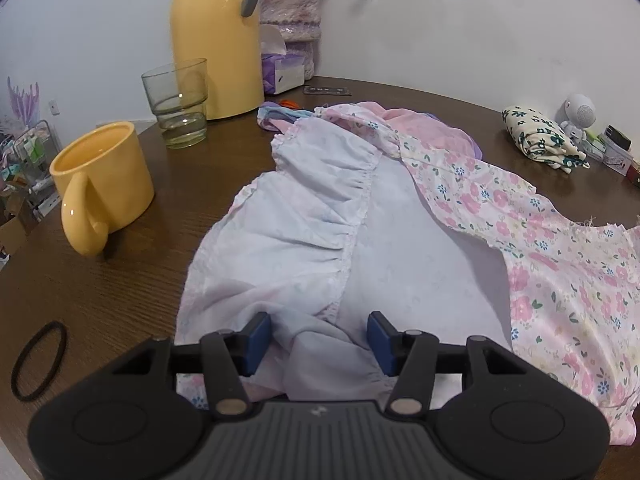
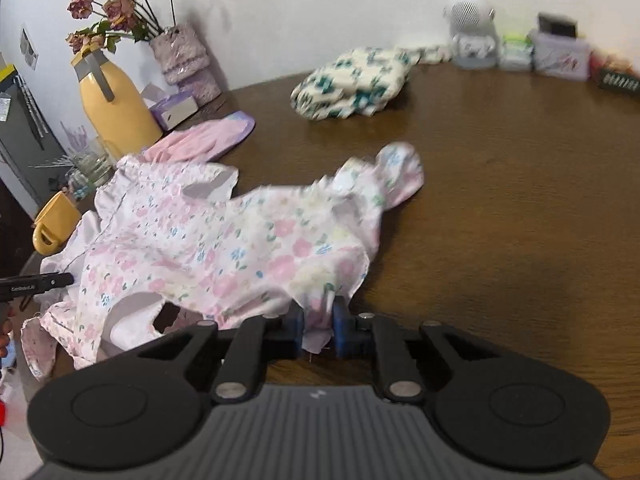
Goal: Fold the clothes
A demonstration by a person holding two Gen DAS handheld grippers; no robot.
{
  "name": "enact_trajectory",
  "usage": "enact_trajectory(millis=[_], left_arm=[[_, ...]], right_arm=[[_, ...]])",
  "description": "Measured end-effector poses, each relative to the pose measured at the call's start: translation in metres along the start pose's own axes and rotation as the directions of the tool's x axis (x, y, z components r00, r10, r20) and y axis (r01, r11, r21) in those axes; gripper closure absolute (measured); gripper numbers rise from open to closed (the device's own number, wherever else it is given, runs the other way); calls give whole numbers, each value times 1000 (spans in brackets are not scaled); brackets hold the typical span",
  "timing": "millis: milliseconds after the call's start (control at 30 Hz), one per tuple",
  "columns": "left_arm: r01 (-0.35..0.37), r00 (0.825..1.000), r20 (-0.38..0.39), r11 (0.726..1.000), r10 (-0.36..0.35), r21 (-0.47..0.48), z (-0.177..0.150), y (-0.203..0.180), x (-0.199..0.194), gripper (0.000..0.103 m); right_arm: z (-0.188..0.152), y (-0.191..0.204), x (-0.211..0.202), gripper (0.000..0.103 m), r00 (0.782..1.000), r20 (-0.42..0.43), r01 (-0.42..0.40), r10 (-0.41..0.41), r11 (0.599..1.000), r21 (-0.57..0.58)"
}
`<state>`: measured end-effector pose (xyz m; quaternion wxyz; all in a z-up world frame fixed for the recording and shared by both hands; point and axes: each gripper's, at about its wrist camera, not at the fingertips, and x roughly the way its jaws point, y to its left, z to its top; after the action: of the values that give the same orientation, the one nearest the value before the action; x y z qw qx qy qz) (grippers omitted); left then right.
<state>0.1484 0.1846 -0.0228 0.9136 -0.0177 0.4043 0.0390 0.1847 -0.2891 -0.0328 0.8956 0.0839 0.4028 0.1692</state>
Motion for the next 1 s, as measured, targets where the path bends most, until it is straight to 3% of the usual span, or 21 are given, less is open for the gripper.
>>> enact_trajectory(millis=[233,333,433,533,633,667,733,833,900,1000], left_arm=[[22,999,-30,995,-19,101,2,-17,-3,50],[14,1000,-27,990,-11,140,-2,-27,-2,46],[18,1000,-21,992,-15,128,-4,-27,0,44],[35,999,-24,994,-33,108,-4,-21,0,44],[51,999,-22,993,-49,102,-4,-17,-3,44],[56,998,-20,994,-54,98,-4,-16,-4,44],[63,998,-17,994,-62,86,-3,-13,-4,44],[66,998,-11,995,-66,74,-2,-12,-6,44],[68,998,2,995,-69,70,-2,-12,-9,44],[66,998,20,996,-67,63,0,-9,-17,44]], right_arm=[[63,26,-42,90,990,52,141,-133,972,-189],[85,52,-17,89,989,32,147,-144,959,-243],[91,70,27,84,988,-43,131,-146,960,-249],[84,74,51,80,993,-80,68,-88,972,-227],[76,64,28,51,999,-34,30,-37,983,-179],[73,59,14,47,999,-2,36,-37,983,-180],[66,47,-12,44,998,50,54,-46,982,-183],[49,21,-32,43,996,56,82,-73,981,-175],[38,3,-31,43,998,38,64,-58,987,-150],[26,-16,-19,43,999,13,-28,30,994,-103]])
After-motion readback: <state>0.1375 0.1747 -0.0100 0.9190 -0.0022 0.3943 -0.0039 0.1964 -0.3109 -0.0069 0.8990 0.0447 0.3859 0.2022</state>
